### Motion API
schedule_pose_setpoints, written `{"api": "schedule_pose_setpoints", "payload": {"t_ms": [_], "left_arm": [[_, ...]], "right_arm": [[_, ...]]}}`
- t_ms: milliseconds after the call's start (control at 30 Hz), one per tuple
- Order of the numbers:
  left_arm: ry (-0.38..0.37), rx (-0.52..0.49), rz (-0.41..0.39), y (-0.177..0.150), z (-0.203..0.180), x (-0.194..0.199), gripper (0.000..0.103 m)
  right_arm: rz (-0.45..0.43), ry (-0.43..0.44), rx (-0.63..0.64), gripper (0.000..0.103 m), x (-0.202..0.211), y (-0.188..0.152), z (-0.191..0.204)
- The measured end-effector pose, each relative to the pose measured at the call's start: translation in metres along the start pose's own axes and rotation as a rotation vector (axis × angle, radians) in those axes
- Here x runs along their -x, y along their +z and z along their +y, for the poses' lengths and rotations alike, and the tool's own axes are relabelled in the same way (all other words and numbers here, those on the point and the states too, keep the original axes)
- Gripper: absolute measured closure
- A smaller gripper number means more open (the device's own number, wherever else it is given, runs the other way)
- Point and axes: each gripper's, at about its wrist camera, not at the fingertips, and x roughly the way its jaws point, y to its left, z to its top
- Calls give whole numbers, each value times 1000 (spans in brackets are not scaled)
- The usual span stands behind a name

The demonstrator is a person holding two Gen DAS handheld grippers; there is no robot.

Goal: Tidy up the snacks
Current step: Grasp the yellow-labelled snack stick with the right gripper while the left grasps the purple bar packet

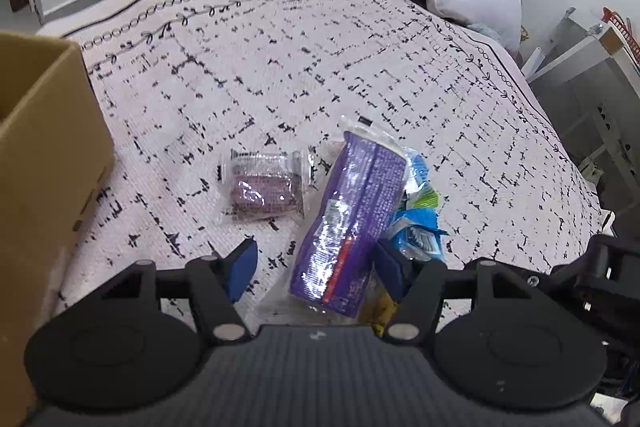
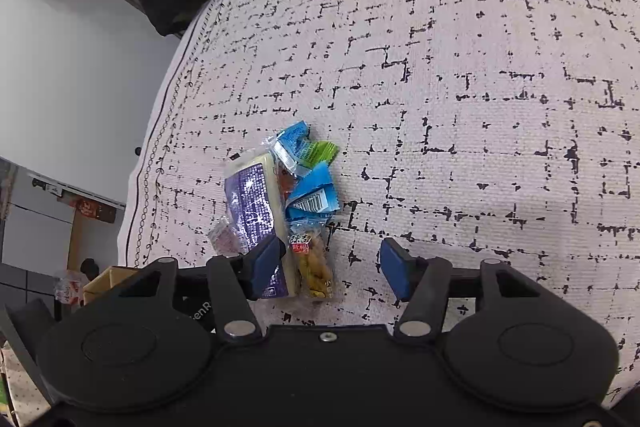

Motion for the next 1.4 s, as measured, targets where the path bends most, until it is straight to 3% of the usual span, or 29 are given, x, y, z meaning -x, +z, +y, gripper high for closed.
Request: {"api": "schedule_pose_setpoints", "payload": {"t_ms": [200,267,433,867,900,967,1000,1033,1400], "left_arm": [[-43,-14,4,-1,3,-5,44],[-75,-14,13,-1,4,-5,58],[-102,1,23,-1,11,1,70],[-55,37,-11,-4,41,37,73],[-52,37,-13,-5,42,39,73],[-48,40,-13,-7,44,43,73],[-47,45,-12,-8,46,45,73],[-46,51,-11,-9,47,47,73],[-36,60,-60,-8,52,82,74]], "right_arm": [[10,-12,-1,47,-8,1,3],[15,-8,1,47,-10,2,5],[27,-8,27,47,-15,-2,13],[64,-39,167,47,-35,-16,39],[67,-39,175,48,-37,-17,39],[76,-47,191,61,-42,-19,41],[85,-52,198,76,-46,-22,41],[101,-51,199,84,-51,-23,40],[44,84,229,84,-22,-28,54]]}}
